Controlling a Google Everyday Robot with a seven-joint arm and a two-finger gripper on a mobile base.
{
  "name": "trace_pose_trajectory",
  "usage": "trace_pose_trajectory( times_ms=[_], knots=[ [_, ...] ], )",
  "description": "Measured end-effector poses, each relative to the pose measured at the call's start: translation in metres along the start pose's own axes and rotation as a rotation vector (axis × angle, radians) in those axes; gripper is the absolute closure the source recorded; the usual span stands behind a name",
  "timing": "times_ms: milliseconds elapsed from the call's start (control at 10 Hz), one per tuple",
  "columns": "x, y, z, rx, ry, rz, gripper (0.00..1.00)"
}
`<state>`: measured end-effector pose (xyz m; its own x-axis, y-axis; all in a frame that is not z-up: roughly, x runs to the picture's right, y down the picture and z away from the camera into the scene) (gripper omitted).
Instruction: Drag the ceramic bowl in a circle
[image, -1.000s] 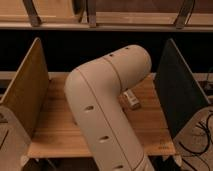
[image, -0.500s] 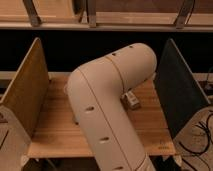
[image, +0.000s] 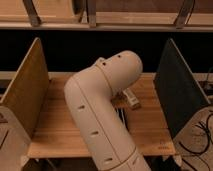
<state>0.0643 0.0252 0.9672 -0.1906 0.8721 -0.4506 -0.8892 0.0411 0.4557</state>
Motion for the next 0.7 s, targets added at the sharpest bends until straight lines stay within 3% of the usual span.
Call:
trace_pose_trajectory(
  times_ms=[300,500,700],
  knots=[
    [0.019,0.027,-0.017,-0.019,0.0,-0.09,1.0],
    [0.034,0.02,-0.022,-0.004,0.009,-0.115,1.0],
    [0.046,-0.003,-0.026,0.04,0.021,-0.105,1.0]
  ],
)
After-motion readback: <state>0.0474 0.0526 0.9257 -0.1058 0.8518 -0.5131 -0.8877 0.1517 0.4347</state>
